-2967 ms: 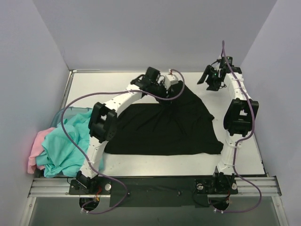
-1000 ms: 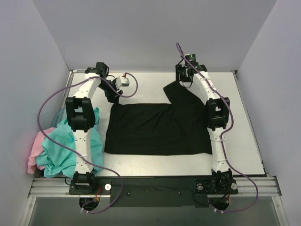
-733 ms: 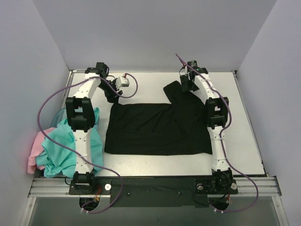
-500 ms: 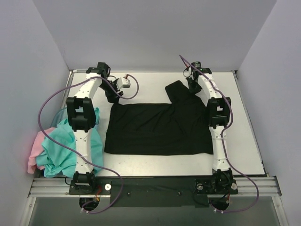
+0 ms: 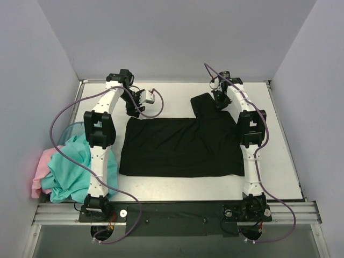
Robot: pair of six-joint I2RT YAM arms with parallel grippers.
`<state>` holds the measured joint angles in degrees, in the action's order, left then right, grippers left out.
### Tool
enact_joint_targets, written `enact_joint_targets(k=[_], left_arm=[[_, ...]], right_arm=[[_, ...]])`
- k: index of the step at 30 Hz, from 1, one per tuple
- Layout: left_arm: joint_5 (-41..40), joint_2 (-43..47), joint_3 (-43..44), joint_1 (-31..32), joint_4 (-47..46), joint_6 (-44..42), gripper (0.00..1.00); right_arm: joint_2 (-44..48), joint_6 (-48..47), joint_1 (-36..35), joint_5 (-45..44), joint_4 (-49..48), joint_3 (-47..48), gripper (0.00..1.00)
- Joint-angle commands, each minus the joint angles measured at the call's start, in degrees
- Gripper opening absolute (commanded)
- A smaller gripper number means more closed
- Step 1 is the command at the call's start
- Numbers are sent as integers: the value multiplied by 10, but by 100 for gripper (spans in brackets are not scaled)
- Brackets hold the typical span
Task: Fold and stack the t-shirts
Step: Grap the side of the flattened tshirt furthest away from the robot with both arms
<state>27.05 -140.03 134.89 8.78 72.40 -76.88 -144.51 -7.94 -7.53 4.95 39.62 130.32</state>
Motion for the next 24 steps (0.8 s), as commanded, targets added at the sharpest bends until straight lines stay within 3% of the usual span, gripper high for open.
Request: enact_joint_targets(k=[1,3,5,6,11,14,24], left_arm=[[-24,-41,27,9,107,-73,75],[-44,-46,20,11,66,-44,73],[-57,-51,19,11,50,-39,63],[-72,-51,13,11,44,-38,53],[-89,-25,-14,5,56,-52,33],[-93,-3,-52,5,51,-52,0],[-93,100,-108,-14,-11,184,0]], right_arm=[[79,6,7,24,9,-23,0],[95,11,7,32,6,-34,0],[115,20,9,44,0,-48,0],[128,21,10,50,-1,-52,0],[185,21,14,51,-9,-116,0],[226,23,20,55,-14,-167,0],[372,64,28,92,-15,-337,0]])
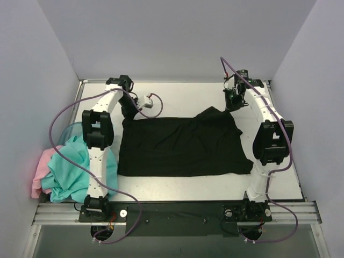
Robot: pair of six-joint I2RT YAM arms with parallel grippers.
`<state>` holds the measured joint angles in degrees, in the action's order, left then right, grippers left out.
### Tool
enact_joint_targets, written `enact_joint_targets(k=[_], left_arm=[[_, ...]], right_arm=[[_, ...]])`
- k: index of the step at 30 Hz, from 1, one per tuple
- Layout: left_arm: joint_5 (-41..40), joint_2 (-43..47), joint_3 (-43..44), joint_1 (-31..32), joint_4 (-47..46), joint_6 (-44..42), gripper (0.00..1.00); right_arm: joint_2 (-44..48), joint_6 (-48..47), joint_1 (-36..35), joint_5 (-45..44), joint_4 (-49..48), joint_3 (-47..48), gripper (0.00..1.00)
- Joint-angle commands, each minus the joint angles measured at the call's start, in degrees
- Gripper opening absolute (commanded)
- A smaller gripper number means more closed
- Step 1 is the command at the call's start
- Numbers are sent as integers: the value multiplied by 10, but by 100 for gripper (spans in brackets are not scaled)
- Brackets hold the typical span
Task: Fold and stack the t-shirts
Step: Grap the side of the flattened tshirt furthest away from the robot with both arms, then fold the other side of the tshirt into a rectangle
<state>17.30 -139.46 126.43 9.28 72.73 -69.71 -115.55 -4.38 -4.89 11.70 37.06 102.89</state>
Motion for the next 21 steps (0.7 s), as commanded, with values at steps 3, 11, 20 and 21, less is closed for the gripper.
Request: enact_joint_targets(k=[3,11,20,21], left_arm=[[5,162,-111,-22,-31,152,0],[77,309,-341,-22,-108,233,0],[22,286,-428,-26,-100,273,0],[22,281,-419,-25,-90,276,1]], right_arm=[[145,39,3,17,12,-150,0],[264,84,1,26,21,-324,0],[251,159,6,21,-11,-449,0],[250,161,10,19,-9,-451,0]])
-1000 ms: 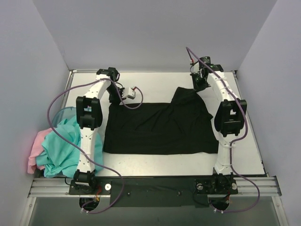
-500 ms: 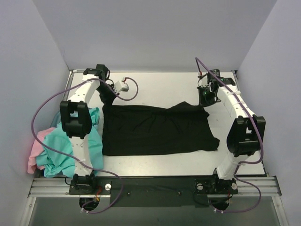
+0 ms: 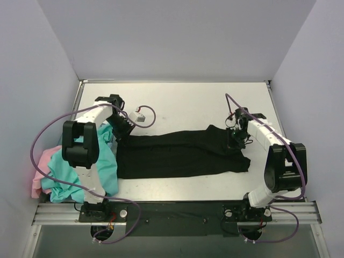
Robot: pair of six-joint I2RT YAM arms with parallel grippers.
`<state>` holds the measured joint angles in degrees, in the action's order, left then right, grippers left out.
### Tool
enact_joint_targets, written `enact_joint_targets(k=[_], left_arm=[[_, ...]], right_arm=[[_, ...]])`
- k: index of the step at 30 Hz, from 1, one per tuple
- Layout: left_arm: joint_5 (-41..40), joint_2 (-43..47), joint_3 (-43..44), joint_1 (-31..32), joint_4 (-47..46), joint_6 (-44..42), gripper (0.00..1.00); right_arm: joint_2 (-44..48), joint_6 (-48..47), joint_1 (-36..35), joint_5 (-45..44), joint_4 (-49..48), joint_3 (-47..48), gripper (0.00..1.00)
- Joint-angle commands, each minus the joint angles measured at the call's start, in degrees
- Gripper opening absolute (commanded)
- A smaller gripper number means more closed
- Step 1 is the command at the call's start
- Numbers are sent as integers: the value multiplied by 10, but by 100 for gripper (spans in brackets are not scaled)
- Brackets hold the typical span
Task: Fold and stack the t-shirts
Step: Fold the other side of the tshirt into a rectangle
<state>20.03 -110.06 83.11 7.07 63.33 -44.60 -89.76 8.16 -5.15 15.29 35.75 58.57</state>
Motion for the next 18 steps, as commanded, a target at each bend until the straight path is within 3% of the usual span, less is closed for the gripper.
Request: enact_joint_targets(k=[1,3,7,12,18], left_arm=[[-5,-23,30,-3,20,37,11],[-5,-32,57,-3,50,52,24],[-10,-23,85,-10,58,89,39],[-31,-28,102,-15,53,132,48],[-77,-53,54,-21,29,124,50]], right_arm=[[-8,35,19,-20,6,-6,0],[-6,34,22,-20,9,-5,0],[-3,33,19,-17,12,-5,0],[1,33,19,-21,18,-4,0],[-5,28,20,-25,20,2,0]])
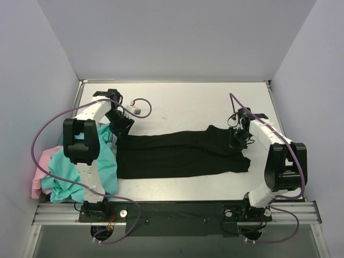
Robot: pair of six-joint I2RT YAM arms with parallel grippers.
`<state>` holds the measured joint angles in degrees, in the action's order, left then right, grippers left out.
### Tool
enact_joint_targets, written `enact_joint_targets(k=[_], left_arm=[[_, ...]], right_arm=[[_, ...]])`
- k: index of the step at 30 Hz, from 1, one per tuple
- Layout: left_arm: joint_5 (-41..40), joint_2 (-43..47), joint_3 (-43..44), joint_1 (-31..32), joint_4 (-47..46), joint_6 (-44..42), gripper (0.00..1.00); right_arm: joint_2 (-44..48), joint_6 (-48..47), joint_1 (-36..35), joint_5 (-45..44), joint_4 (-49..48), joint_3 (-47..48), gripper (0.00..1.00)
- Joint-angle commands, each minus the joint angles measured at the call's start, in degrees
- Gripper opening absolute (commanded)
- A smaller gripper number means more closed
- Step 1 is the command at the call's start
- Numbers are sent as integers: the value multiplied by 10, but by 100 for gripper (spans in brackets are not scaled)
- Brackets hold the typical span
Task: Fold and stack the t-shirts
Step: Fold the other side of the tshirt into a rectangle
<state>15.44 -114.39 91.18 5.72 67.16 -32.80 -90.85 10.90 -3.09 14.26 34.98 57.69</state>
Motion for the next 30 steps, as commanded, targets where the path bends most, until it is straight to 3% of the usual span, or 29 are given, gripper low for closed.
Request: enact_joint_targets(k=[1,5,9,10,20,30], left_arm=[[-35,-8,-33,-7,-17,1,50],[-49,-21,-41,-7,-38,2,47],[6,-17,-36,-6,-13,-2,15],[27,-12,-38,-7,-11,-4,1],[71,54,12,-22,-5,37,0],[55,87,-81,-35,-38,55,0]], right_arm=[[7,0,-1,-17,26,10,0],[7,4,5,-25,31,13,0],[23,11,24,-42,46,15,0],[32,11,27,-42,46,15,0],[53,-7,22,-13,103,80,0],[35,32,28,-17,90,5,0]])
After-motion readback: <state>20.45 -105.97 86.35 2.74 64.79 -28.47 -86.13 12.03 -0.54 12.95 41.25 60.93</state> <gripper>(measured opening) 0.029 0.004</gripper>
